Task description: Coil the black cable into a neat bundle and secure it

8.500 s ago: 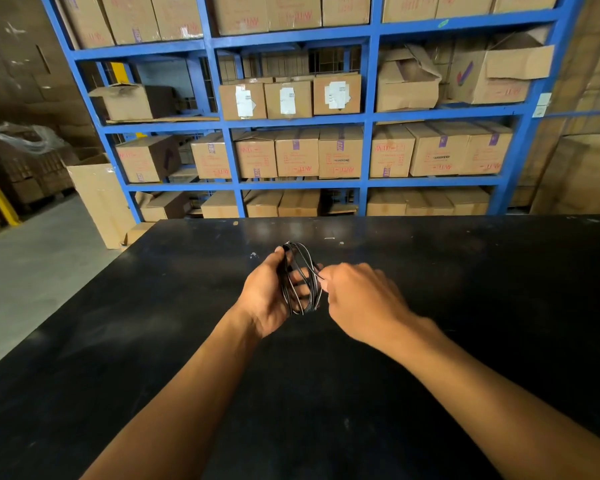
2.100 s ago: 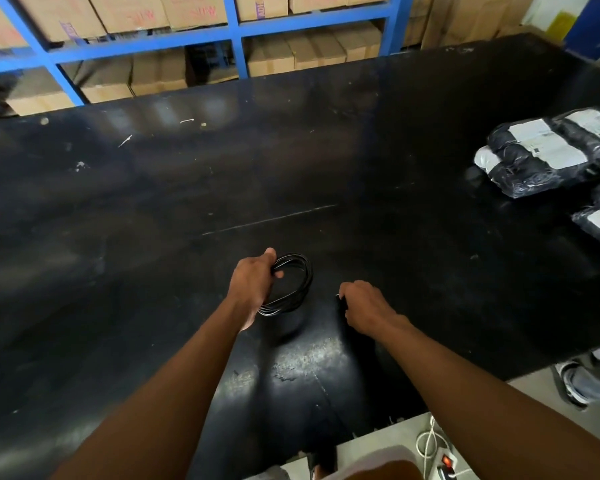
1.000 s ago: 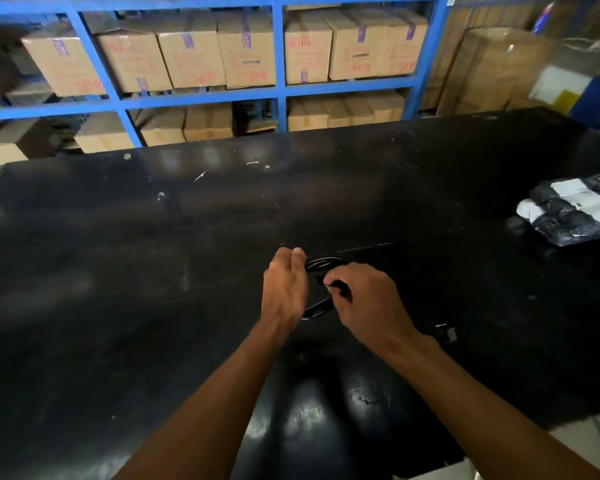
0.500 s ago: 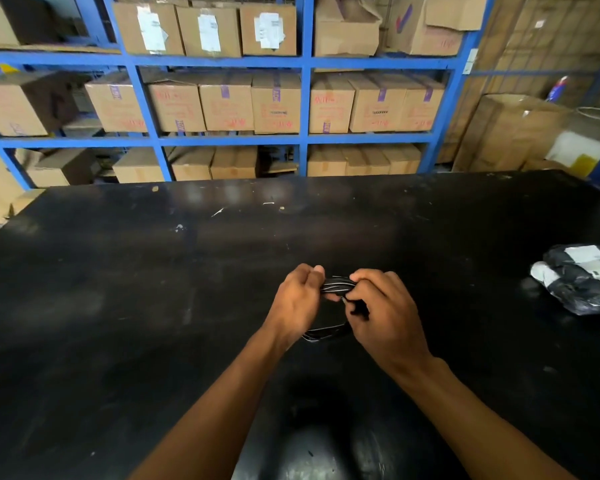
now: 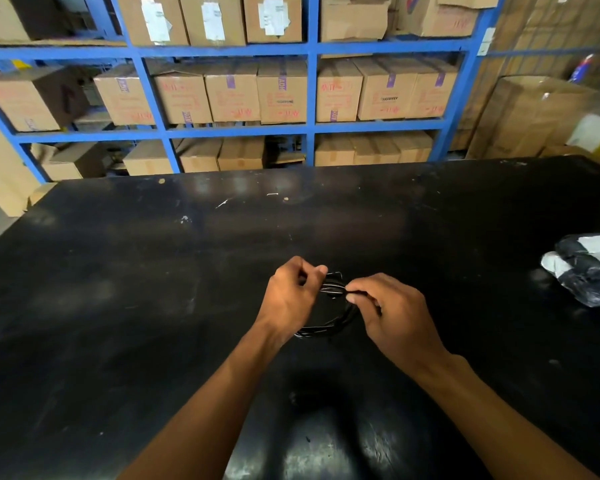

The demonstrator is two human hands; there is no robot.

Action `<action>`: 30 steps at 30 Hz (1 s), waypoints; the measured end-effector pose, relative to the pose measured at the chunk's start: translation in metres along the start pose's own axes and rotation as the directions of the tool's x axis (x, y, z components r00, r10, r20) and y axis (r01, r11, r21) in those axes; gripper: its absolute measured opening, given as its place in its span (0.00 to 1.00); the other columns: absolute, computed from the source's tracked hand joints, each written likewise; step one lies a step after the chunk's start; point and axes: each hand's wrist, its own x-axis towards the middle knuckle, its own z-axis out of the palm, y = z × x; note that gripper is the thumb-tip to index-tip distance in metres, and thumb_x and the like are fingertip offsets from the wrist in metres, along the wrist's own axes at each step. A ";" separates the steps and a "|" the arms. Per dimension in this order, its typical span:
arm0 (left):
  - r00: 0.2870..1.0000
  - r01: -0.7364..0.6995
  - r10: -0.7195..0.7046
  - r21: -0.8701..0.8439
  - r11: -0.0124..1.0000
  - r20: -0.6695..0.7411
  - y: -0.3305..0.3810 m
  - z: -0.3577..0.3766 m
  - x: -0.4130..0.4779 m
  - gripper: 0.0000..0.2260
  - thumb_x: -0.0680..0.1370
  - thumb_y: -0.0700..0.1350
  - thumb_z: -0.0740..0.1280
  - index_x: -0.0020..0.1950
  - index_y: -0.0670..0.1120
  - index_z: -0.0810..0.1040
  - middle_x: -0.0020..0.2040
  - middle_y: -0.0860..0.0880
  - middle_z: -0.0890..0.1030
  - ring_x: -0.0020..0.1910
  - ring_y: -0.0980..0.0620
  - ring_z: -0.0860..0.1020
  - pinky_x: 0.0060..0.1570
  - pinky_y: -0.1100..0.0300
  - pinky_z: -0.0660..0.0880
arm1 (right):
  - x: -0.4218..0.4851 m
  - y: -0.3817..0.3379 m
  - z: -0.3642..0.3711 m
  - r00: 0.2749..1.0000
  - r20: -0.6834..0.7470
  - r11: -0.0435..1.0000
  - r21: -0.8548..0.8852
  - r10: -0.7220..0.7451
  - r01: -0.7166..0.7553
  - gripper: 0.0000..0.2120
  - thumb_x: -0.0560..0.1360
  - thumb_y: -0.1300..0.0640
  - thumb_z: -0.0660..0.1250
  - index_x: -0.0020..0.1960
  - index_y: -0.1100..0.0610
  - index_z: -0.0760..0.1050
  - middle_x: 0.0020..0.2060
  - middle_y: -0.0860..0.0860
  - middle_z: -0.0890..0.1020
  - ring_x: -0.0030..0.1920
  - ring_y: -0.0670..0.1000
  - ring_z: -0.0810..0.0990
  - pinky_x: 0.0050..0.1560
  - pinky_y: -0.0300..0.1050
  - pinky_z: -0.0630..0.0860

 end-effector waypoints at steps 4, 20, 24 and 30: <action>0.994 -0.088 0.084 0.053 0.995 0.072 -0.001 -0.002 -0.007 0.10 0.81 0.50 0.65 0.40 0.49 0.73 0.33 0.54 0.73 0.29 0.61 0.69 0.30 0.68 0.68 | 0.004 0.005 -0.011 0.969 0.166 0.974 0.106 0.183 -0.202 0.07 0.75 0.62 0.70 0.51 0.55 0.84 0.47 0.49 0.82 0.45 0.45 0.82 0.48 0.41 0.81; 0.972 -0.167 0.149 0.087 0.982 0.185 -0.001 -0.007 -0.014 0.14 0.81 0.48 0.66 0.35 0.51 0.71 0.29 0.57 0.67 0.28 0.60 0.64 0.30 0.67 0.64 | -0.004 0.009 -0.022 0.835 0.411 0.733 0.427 0.366 -0.530 0.11 0.77 0.64 0.68 0.50 0.50 0.86 0.50 0.45 0.86 0.41 0.50 0.85 0.43 0.45 0.84; 0.976 -0.097 0.085 0.050 0.994 0.202 0.004 -0.005 -0.013 0.13 0.81 0.50 0.64 0.37 0.50 0.73 0.26 0.59 0.72 0.29 0.59 0.66 0.33 0.63 0.65 | -0.003 0.009 -0.021 0.853 0.366 0.732 0.450 0.372 -0.512 0.10 0.77 0.64 0.68 0.50 0.53 0.86 0.49 0.50 0.86 0.43 0.55 0.85 0.45 0.46 0.84; 0.859 0.236 -0.229 0.042 0.971 0.458 0.019 -0.007 -0.013 0.19 0.83 0.53 0.57 0.45 0.44 0.81 0.35 0.44 0.85 0.23 0.55 0.65 0.23 0.62 0.63 | 0.000 0.006 -0.022 0.913 0.263 0.855 0.341 0.311 -0.390 0.09 0.76 0.65 0.69 0.49 0.55 0.86 0.47 0.43 0.84 0.50 0.40 0.82 0.49 0.33 0.78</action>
